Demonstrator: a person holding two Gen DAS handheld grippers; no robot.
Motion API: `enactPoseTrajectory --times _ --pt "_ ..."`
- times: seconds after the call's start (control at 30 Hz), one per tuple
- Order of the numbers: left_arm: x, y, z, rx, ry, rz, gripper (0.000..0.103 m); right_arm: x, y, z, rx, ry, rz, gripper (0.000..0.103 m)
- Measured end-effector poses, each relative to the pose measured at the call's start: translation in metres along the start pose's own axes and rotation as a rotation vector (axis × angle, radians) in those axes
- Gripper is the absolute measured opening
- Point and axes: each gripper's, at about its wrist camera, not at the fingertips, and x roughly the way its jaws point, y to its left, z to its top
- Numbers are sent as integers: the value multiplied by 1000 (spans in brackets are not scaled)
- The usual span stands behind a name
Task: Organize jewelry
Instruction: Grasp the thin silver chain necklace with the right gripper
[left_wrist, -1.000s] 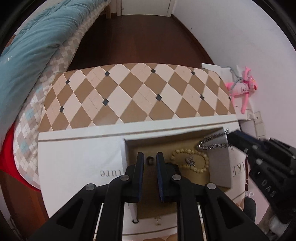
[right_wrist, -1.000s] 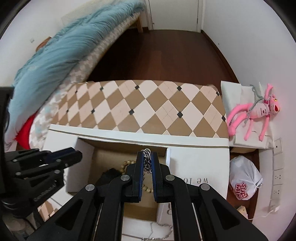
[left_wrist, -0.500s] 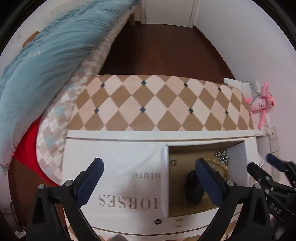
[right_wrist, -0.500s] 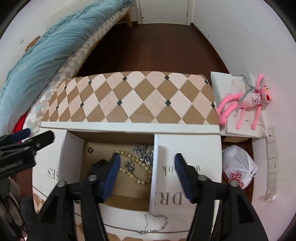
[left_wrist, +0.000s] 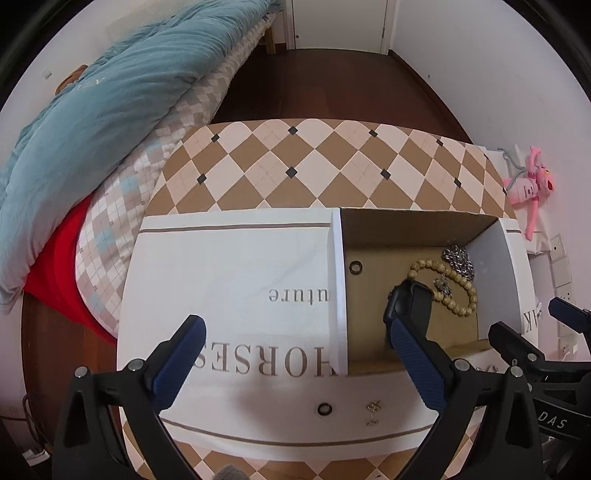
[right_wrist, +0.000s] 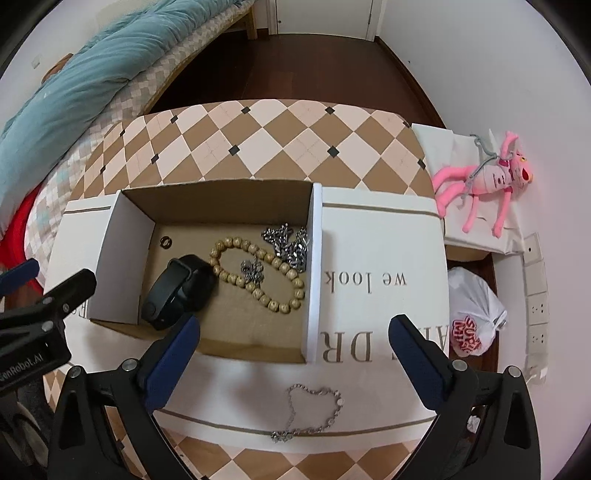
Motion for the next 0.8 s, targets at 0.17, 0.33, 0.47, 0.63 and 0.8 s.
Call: enactPoseTrajectory --times 0.17,0.33,0.47,0.63,0.8 --pt "-26 0 -11 -6 -60 2 102 -18 -2 -10 19 -41 1 103" --pt "-56 -1 -26 -16 -128 37 102 -46 -6 -22 37 -112 -19 103" --pt "-74 -2 -35 -27 -153 22 102 -70 -12 -32 54 -169 -34 103" --pt "-98 -4 -46 -37 -190 16 102 -103 -16 -46 54 -243 -55 103" --pt "-127 -9 -56 -32 -244 16 102 -134 -19 -58 56 -303 -57 103"
